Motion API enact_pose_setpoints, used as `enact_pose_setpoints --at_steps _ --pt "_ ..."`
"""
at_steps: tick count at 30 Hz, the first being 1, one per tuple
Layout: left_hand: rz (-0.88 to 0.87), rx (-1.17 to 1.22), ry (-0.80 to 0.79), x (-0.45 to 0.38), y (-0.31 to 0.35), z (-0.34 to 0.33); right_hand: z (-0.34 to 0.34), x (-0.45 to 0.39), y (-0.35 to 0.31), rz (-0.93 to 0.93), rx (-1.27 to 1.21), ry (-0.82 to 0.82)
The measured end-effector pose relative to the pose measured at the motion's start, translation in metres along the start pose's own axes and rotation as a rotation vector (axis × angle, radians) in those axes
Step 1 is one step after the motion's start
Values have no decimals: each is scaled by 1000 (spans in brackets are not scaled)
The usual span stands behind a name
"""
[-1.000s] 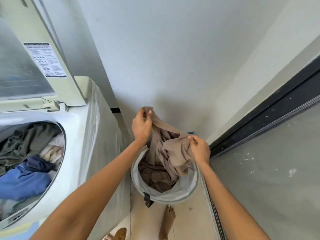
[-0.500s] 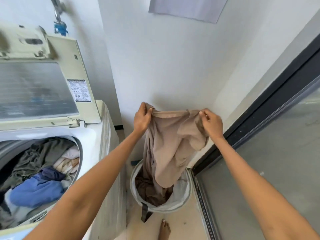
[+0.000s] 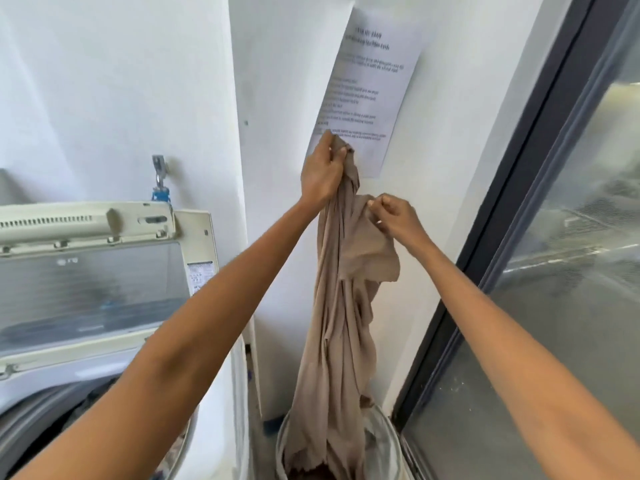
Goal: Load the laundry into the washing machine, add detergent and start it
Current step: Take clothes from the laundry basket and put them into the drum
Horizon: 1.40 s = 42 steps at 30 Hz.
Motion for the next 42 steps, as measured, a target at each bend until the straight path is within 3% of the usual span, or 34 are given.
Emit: enact_pose_setpoints --at_steps 6,11,14,17,20,23,27,31,33,35,39,42 --pt "39 42 -48 20 10 -7 -37 28 -4 -158 -112 -68" --pt "28 261 -104 41 -4 -14 -32 33 -21 -171 221 24" --pt "51 398 -119 62 -25 -15 -19 32 -31 -158 219 147" --pt "217 324 -156 100 -94 -31 6 22 -51 -96 152 246" --pt "446 29 -261 143 -173 -54 47 1 -99 25 93 371" --pt "529 -99 -359 164 -222 -94 83 -24 -151 162 -77 446" --pt "573 40 -305 151 -197 -131 107 -48 -187 273 -132 443" --pt "631 -155 -180 129 -178 -98 145 -50 -148 202 16 543" --pt "623 -217 -112 114 -169 -72 154 -50 -123 177 98 437" --pt "572 -288 -80 90 -149 -51 142 -51 -94 117 311 216" --pt "434 -401 -192 23 -89 -29 92 -38 -22 1 771 -227" --pt "383 -531 -260 -19 -54 -10 60 -27 10 -14 729 -368"
Point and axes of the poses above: each hand's wrist, its own x-axis away from the middle knuckle, its own z-axis out of the back of the hand, y = z × x, the point moved 9 cm from there along -x, towards the middle knuckle, and after that the axes turned 6 degrees about -y, right-handed, at the moved point
